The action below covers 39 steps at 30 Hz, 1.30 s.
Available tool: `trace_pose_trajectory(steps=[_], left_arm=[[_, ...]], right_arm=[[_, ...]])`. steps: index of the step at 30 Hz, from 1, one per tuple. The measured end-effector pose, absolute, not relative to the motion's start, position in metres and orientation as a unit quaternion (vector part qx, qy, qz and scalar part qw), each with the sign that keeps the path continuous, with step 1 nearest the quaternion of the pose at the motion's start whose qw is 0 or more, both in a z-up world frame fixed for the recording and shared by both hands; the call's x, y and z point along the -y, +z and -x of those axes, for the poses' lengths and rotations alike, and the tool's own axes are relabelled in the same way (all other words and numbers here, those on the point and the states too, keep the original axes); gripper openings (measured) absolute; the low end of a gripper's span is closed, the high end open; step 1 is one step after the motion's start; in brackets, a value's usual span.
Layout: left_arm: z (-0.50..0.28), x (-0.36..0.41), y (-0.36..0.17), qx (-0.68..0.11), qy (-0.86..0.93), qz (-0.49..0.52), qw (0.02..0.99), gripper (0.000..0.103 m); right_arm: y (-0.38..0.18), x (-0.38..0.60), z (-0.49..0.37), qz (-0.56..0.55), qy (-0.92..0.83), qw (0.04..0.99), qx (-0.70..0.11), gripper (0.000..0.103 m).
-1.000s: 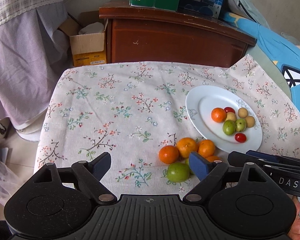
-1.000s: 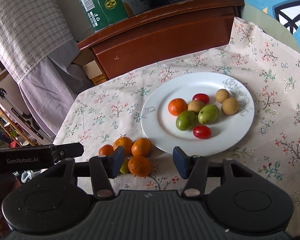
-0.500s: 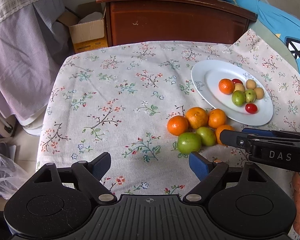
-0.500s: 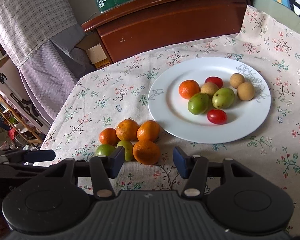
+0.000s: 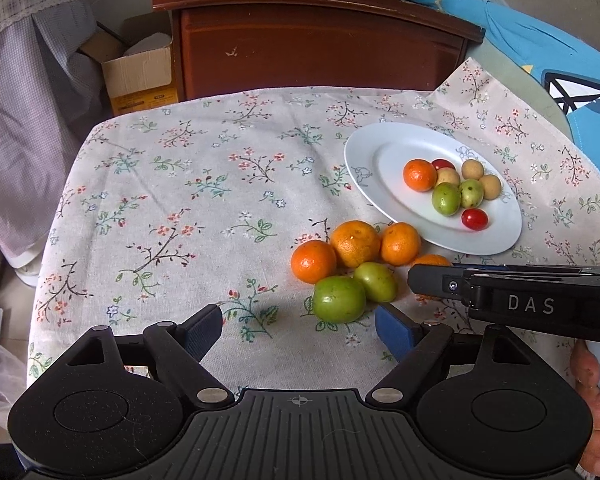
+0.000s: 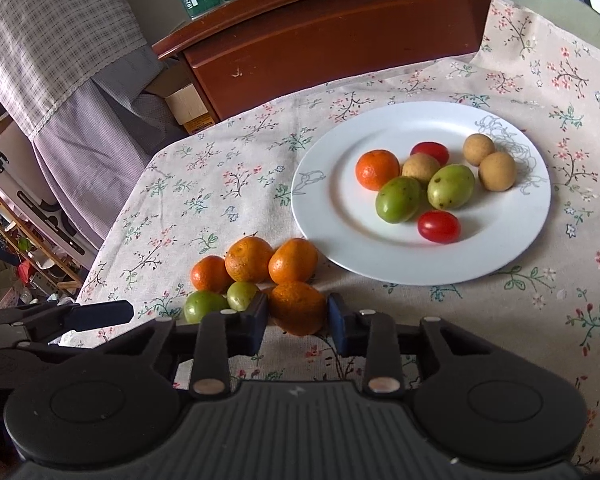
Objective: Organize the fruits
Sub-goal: 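Withdraw both grippers from the plate toward the fruit cluster, then grasp an orange tangerine with right gripper while left gripper grasps a green lime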
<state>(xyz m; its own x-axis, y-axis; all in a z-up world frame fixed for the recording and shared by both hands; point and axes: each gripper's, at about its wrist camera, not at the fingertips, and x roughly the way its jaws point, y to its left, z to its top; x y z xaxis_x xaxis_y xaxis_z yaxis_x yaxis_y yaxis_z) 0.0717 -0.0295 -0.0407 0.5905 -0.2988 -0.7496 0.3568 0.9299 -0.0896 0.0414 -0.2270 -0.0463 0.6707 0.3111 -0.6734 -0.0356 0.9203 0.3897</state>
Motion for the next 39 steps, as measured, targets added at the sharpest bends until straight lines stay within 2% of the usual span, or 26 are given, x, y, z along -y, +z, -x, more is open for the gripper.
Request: trace_pose_trajectory(steps=[4, 10, 22, 25, 27, 39], left_arm=[[-0.073, 0.034, -0.043, -0.405, -0.202, -0.033, 0.891, 0.075], [-0.075, 0.039, -0.050, -0.412, -0.219, -0.036, 0.884, 0.055], [-0.076, 0.046, -0.055, -0.395, -0.236, -0.052, 0.886, 0.050], [-0.075, 0.047, -0.055, -0.392, -0.247, -0.053, 0.885, 0.039], [-0.074, 0.047, -0.055, -0.392, -0.249, -0.052, 0.884, 0.029], [-0.065, 0.042, -0.043, -0.383, -0.245, -0.046, 0.889, 0.029]], right_arm=[[-0.041, 0.233, -0.038, -0.179, 0.078, 0.894, -0.403, 0.032], [-0.043, 0.235, -0.037, -0.188, 0.080, 0.890, -0.408, 0.032], [-0.048, 0.233, -0.039, -0.191, 0.086, 0.885, -0.416, 0.035], [-0.049, 0.234, -0.040, -0.192, 0.088, 0.884, -0.417, 0.034], [-0.049, 0.233, -0.040, -0.190, 0.088, 0.885, -0.417, 0.033], [-0.043, 0.233, -0.034, -0.182, 0.088, 0.889, -0.410, 0.032]])
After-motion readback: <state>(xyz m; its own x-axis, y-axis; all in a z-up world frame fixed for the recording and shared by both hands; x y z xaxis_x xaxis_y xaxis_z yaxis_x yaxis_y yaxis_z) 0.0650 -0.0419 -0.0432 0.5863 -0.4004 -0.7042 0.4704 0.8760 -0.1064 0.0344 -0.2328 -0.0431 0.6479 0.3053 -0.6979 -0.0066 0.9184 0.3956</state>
